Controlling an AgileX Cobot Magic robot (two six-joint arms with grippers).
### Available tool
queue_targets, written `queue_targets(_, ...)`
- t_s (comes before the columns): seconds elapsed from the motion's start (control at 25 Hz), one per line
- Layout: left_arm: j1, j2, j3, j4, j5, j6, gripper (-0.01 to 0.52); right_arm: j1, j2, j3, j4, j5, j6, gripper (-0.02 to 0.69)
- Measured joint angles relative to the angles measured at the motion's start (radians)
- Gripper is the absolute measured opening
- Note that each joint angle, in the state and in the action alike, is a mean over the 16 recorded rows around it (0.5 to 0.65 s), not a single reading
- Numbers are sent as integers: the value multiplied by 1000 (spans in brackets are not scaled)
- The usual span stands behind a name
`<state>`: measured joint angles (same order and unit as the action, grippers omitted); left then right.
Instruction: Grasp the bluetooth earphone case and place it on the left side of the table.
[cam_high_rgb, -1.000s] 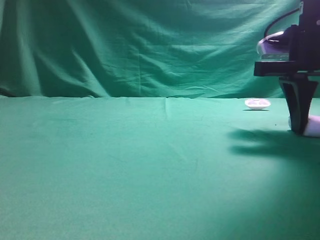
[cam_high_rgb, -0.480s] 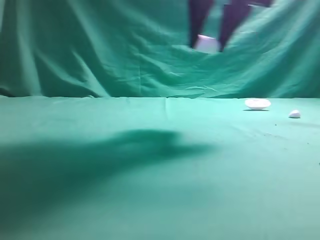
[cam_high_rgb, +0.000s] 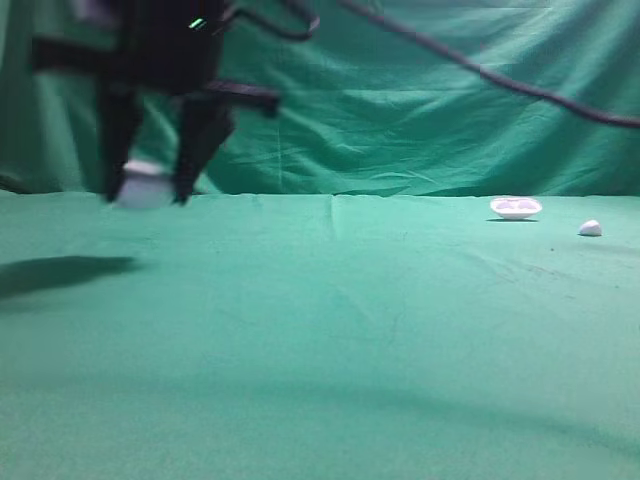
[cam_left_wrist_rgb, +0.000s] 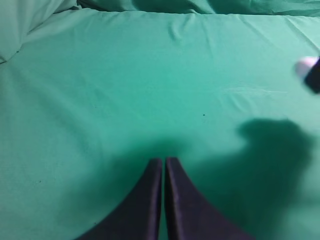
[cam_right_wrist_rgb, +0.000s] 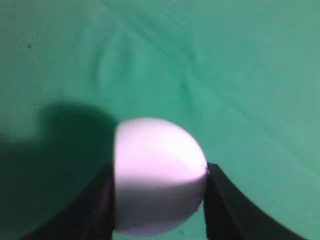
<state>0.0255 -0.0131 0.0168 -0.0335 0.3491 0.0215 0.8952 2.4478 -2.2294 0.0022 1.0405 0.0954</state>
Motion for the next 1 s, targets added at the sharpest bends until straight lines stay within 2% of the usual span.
queue_targets(0.12, 0, 0, 0, 0, 0, 0, 0, 7, 10, -37, 0, 17, 14, 460)
queue_targets(0.28, 0, 0, 0, 0, 0, 0, 0, 8, -7, -95, -1, 65, 34, 429)
queue_targets(0.44, 0, 0, 0, 0, 0, 0, 0, 1, -53, -155, -5, 126, 56, 332)
queue_targets(0.76, 0, 0, 0, 0, 0, 0, 0, -46, -238, -195, -21, 214, 74, 53)
queue_targets(0.88, 0, 0, 0, 0, 0, 0, 0, -67, -337, -132, -40, 219, 73, 9)
queue_targets(1.0, 0, 0, 0, 0, 0, 0, 0, -85, -445, -29, -67, 222, 72, 0)
